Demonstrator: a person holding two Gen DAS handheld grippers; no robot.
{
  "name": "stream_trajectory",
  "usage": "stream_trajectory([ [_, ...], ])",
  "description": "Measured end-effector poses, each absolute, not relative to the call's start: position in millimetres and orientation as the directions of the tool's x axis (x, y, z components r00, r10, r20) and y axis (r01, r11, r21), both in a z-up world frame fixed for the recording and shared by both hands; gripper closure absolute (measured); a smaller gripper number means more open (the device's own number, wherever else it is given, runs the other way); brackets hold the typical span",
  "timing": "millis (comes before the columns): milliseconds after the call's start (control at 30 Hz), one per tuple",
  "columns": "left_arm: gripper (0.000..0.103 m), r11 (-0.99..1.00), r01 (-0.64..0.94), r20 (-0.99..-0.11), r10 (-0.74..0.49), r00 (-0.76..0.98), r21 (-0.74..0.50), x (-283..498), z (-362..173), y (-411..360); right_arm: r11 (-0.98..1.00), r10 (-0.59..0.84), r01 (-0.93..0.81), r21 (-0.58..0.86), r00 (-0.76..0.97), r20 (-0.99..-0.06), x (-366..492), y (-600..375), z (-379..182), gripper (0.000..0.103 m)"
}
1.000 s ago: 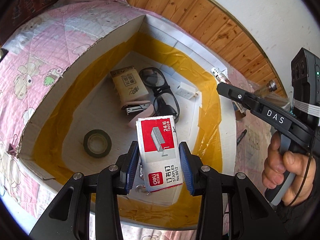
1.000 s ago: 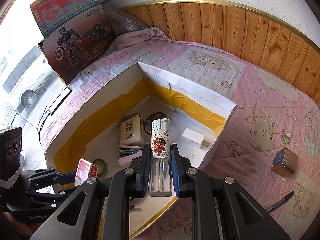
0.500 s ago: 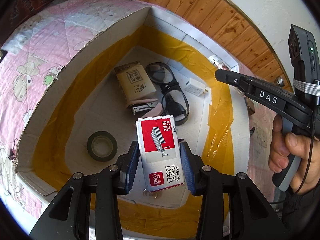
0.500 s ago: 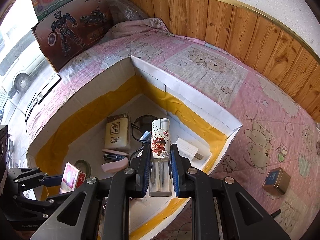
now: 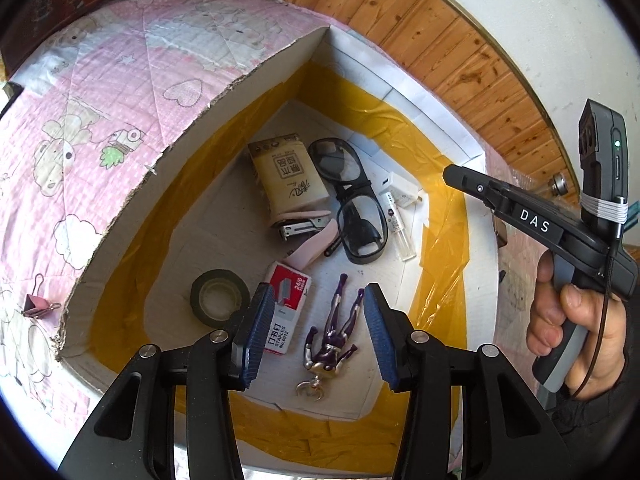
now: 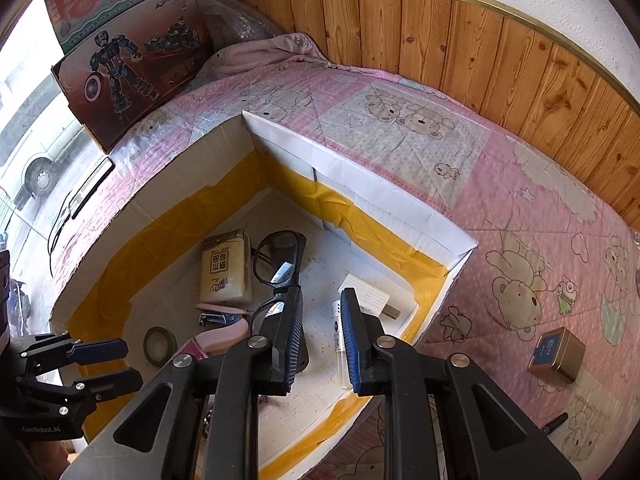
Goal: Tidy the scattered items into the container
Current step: 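Open the right tool to drop the vial while the left tool releases the staple box, then withdraw both open tools from the box toward the gold tin and black marker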
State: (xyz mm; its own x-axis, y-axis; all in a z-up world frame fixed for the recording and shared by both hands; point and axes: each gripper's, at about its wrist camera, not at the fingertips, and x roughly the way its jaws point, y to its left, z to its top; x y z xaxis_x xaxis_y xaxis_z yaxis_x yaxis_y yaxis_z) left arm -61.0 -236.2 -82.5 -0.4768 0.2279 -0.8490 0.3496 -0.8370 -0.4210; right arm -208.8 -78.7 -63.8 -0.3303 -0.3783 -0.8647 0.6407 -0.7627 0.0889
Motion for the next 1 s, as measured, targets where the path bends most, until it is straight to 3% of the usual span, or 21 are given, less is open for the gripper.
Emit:
stream_trajectory([
  [567, 0.054, -0.837, 0.323, -0.822, 0.233, -0.520, -0.442, -37, -57, -225, -0.750, -0.405, 0.651, 0.119, -0.310, -0.860, -161, -63, -53, 0.076],
  [1000, 0.054, -0.883, 0.273, -0.802, 0.170, -0.573, -0.382, -14, -22, -204, -0.747, -0.455, 0.641, 0.175, -0.302, -0.838, -118, -46, -44, 0.074],
])
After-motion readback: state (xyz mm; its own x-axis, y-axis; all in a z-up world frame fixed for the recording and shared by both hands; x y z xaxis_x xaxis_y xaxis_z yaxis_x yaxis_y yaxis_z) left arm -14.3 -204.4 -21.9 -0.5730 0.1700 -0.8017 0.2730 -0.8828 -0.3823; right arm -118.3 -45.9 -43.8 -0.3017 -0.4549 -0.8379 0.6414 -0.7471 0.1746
